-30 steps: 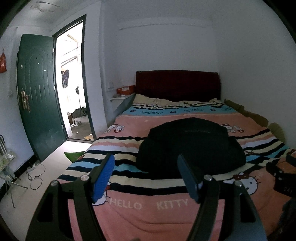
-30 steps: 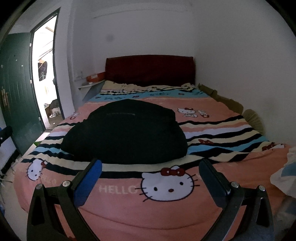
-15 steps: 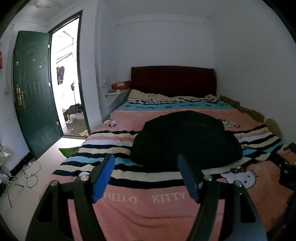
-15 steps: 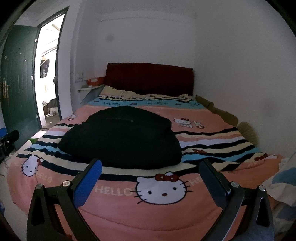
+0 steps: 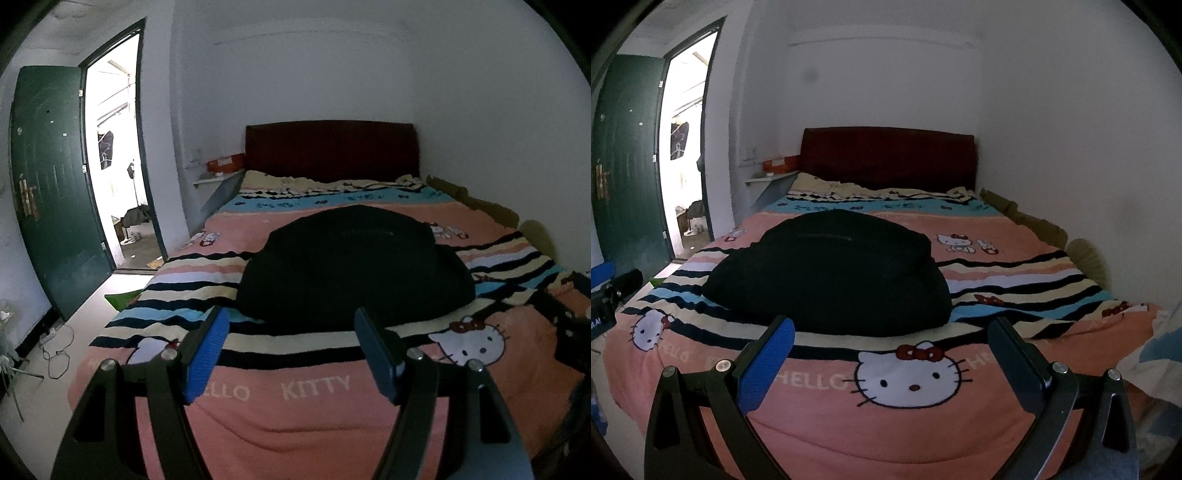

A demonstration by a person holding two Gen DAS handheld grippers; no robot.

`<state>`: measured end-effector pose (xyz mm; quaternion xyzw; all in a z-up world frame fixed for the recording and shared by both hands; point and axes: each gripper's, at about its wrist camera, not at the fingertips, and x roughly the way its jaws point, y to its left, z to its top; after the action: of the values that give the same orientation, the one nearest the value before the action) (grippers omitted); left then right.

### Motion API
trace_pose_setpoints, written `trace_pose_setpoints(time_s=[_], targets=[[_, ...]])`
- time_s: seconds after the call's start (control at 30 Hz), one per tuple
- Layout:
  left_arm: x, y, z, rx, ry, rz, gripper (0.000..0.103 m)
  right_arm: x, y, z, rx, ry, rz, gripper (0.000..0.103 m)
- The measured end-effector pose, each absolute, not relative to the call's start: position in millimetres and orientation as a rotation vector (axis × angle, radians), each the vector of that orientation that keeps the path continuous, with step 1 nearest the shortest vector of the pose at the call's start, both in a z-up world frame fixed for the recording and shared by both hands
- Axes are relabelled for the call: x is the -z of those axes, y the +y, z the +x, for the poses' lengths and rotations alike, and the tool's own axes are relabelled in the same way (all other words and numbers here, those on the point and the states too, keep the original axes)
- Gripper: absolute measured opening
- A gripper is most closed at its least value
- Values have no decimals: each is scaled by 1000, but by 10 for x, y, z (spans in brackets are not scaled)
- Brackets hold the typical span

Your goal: Fold large clothes

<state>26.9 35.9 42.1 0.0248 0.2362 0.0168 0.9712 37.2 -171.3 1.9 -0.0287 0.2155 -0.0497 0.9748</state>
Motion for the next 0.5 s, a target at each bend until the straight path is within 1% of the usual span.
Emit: trace_pose_setpoints(time_s=[0.5], targets=[[-330, 343, 294, -26, 496, 42, 69, 65, -1759, 395, 111, 457, -55, 103]])
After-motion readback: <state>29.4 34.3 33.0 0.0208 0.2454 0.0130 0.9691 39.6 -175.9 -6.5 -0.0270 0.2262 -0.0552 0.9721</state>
